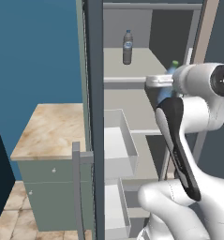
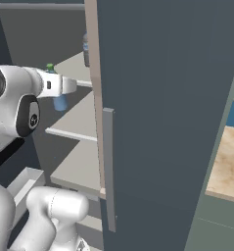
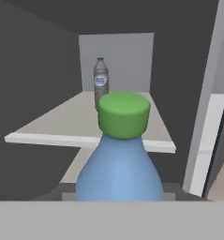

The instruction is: Take the bottled waters from the counter and place them in the freezer to freeze. Close the freezer door after placing the bottles.

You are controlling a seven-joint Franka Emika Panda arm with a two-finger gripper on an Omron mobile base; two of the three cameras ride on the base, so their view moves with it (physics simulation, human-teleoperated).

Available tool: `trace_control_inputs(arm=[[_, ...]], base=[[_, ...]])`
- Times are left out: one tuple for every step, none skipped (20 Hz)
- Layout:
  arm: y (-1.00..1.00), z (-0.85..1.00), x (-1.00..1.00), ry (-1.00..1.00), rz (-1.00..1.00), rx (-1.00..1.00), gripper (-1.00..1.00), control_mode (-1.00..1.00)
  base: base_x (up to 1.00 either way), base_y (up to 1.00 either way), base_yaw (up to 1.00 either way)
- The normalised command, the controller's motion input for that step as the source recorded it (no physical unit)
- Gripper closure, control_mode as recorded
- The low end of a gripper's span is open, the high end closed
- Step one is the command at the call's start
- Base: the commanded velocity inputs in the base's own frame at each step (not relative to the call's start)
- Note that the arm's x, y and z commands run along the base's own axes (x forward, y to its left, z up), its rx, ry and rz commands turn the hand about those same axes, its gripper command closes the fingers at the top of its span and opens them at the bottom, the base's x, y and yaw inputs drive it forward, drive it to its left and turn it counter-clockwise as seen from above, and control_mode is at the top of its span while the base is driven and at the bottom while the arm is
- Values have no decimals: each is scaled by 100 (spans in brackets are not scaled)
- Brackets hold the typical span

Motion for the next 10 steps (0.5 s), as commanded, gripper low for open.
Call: trace_control_inputs(arm=[[7,26,14,-18,0,1,100,-100],[6,26,14,-17,0,1,100,-100],[6,26,14,-17,0,2,100,-100],[6,25,11,-17,0,1,100,-100],[3,22,10,-15,0,1,100,-100],[0,24,9,-13,0,1,100,-100],[0,26,6,-8,0,1,100,-100],[0,20,14,0,0,1,100,-100],[0,19,20,0,0,1,100,-100],[0,17,26,0,0,0,100,-100]], base=[[0,0,0],[0,0,0],[0,0,0],[0,0,0],[0,0,0],[0,0,0],[0,0,0],[0,0,0],[0,0,0],[0,0,0]])
